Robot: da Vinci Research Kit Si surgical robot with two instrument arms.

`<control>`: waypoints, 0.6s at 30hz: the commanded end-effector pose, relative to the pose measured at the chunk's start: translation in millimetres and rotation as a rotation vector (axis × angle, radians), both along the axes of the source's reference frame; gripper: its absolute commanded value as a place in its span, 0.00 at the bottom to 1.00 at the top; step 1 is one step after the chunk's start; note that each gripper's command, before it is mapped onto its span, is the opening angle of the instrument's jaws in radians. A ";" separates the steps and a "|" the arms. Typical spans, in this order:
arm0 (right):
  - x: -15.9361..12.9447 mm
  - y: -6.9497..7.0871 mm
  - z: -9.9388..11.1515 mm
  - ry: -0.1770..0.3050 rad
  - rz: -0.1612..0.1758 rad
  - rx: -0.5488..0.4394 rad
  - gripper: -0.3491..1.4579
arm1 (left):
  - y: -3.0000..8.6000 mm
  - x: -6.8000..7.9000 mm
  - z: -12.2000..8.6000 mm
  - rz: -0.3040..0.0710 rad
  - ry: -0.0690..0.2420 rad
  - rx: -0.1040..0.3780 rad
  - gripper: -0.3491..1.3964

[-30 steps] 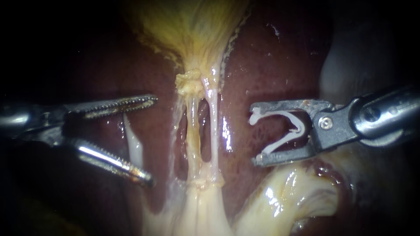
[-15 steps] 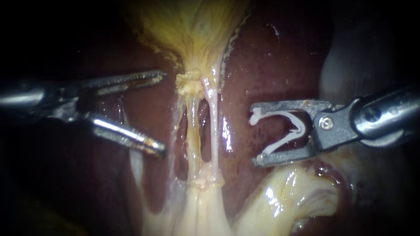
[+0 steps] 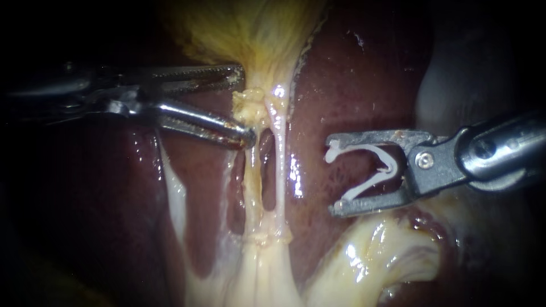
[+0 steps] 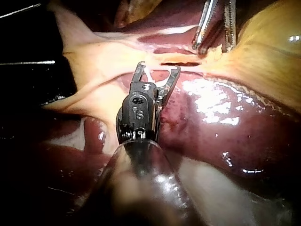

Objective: Grabbing gallbladder

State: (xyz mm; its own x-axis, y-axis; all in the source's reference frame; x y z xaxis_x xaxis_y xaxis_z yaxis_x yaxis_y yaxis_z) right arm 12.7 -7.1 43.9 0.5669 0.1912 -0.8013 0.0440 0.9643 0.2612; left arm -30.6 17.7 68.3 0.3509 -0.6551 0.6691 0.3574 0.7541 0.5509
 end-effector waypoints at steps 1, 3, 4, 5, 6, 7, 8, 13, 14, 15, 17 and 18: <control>0.0 0.0 0.0 0.000 0.000 0.000 0.47 | -0.1 0.0 0.0 -0.007 -0.002 0.012 0.29; 0.0 0.0 0.0 0.000 0.000 0.000 0.47 | -0.2 0.2 0.0 -0.018 0.003 0.032 0.17; 0.0 0.0 0.0 0.000 0.000 0.000 0.47 | -0.2 0.2 0.0 -0.021 0.005 0.031 0.13; 0.0 0.0 0.0 0.000 0.000 0.000 0.47 | -0.3 0.3 0.0 -0.027 0.008 0.041 0.08; 0.0 0.0 0.0 0.000 0.000 0.000 0.47 | -0.3 0.3 0.0 -0.029 0.010 0.046 0.03; 0.0 0.0 0.0 0.000 0.000 0.000 0.47 | -0.4 0.3 0.1 -0.034 0.012 0.050 0.00; 0.0 0.0 0.0 0.000 0.000 0.000 0.47 | -0.4 0.4 0.1 -0.033 0.015 0.050 0.00; 0.0 0.0 0.0 0.000 0.000 0.000 0.47 | -0.7 0.8 0.1 -0.037 0.025 0.067 0.00; 0.0 0.0 0.0 0.000 0.000 0.000 0.47 | -0.7 1.0 0.0 -0.041 0.028 0.072 0.00; 0.0 0.0 0.0 0.000 0.000 0.000 0.47 | -0.7 1.1 -0.1 -0.045 0.029 0.076 0.00; 0.0 0.0 0.0 0.000 0.000 0.000 0.47 | -0.7 1.5 -0.6 -0.066 0.033 0.093 0.00; 0.0 0.0 0.0 0.000 0.000 0.000 0.47 | -0.6 1.8 -1.2 -0.073 0.034 0.100 0.00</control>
State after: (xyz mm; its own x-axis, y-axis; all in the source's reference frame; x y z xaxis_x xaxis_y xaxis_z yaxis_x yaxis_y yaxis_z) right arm 12.7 -7.0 43.9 0.5666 0.1912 -0.8015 0.0441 0.9643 0.2612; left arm -28.6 17.3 66.6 0.3170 -0.7498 0.5808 0.4357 0.6591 0.6130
